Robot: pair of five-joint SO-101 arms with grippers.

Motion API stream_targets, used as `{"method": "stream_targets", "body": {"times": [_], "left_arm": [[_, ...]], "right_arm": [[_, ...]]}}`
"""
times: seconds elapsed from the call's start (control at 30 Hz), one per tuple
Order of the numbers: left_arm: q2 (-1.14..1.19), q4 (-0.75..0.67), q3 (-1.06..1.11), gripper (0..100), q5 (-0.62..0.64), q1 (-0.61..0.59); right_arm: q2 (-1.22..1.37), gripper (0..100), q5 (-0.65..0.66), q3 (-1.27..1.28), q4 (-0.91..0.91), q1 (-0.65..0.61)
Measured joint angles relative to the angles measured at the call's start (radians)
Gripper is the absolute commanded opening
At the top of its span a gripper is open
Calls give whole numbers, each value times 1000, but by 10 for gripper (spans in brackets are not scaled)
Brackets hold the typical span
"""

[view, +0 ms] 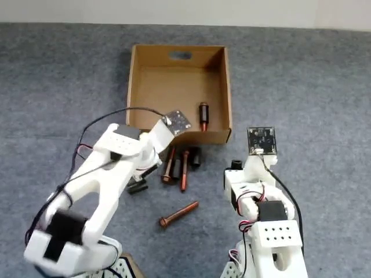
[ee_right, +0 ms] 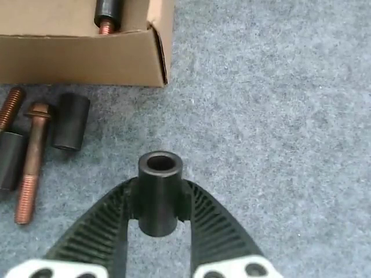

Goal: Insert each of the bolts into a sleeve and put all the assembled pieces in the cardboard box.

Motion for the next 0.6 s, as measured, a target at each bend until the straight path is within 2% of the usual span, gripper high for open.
{"method": "stream_targets", "body": {"times": [0.13,0.3,0.43,0.6], "left_arm": [[-158,98,-31,30,0,-2],[-308,258,-35,30,-2,-121],[-348,328,-2,30,0,-327],[-345,204,137,30,0,-658]], "right_arm": [[0,6,0,0,0,0],[0,6,0,0,0,0],[0,6,0,0,0,0],[0,6,0,0,0,0]]}}
